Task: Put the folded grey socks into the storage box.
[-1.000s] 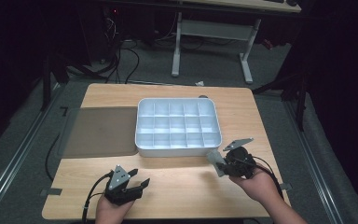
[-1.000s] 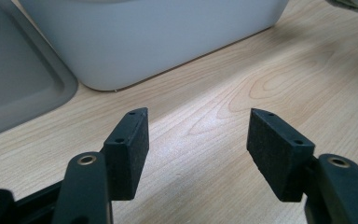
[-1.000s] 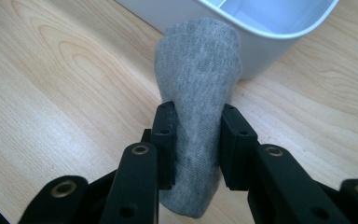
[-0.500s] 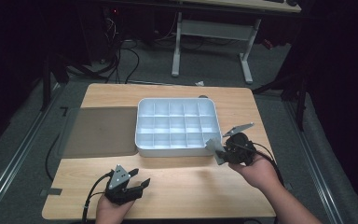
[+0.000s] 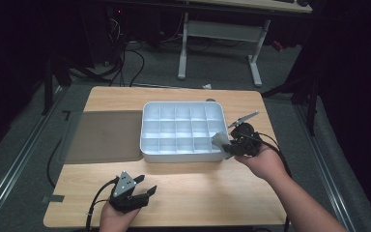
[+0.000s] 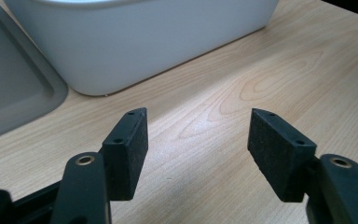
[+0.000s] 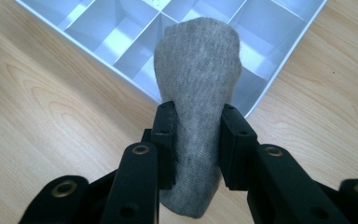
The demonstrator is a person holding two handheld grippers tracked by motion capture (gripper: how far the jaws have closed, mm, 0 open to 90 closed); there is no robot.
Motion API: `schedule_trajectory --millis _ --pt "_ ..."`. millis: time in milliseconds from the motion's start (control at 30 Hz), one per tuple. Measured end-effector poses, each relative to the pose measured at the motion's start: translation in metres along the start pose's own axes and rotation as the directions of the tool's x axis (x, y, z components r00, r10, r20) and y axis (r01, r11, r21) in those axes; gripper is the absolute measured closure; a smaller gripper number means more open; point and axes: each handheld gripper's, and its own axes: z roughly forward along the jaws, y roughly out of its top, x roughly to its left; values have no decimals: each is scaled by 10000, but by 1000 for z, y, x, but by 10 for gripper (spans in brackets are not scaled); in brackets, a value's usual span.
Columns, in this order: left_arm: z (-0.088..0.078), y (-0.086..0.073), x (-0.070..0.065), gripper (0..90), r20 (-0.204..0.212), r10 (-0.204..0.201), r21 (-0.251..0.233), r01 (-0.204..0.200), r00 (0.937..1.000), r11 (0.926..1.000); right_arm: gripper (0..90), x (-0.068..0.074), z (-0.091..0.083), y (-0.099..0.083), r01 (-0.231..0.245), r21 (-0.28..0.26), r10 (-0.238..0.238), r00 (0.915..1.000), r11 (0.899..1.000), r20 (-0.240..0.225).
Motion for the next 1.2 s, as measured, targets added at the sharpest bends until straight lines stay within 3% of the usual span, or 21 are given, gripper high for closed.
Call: schedule_trajectory --millis 433,600,967,1200 --pt "-3 -2 2 385 -69 -66 -40 65 10000 10000 717 -10 19 23 -37 629 18 9995 9980 312" --pt "-2 -2 2 388 -61 -50 19 50 10000 10000 718 -12 32 31 -198 984 135 9979 9949 638" --pt "-2 -2 1 389 -30 -10 11 10 10000 10000 720 -13 57 38 -685 1840 440 9899 9805 1345" --pt "-2 -2 2 389 -30 26 70 -26 10000 10000 728 -7 74 38 -388 2512 0 9883 9671 1528"
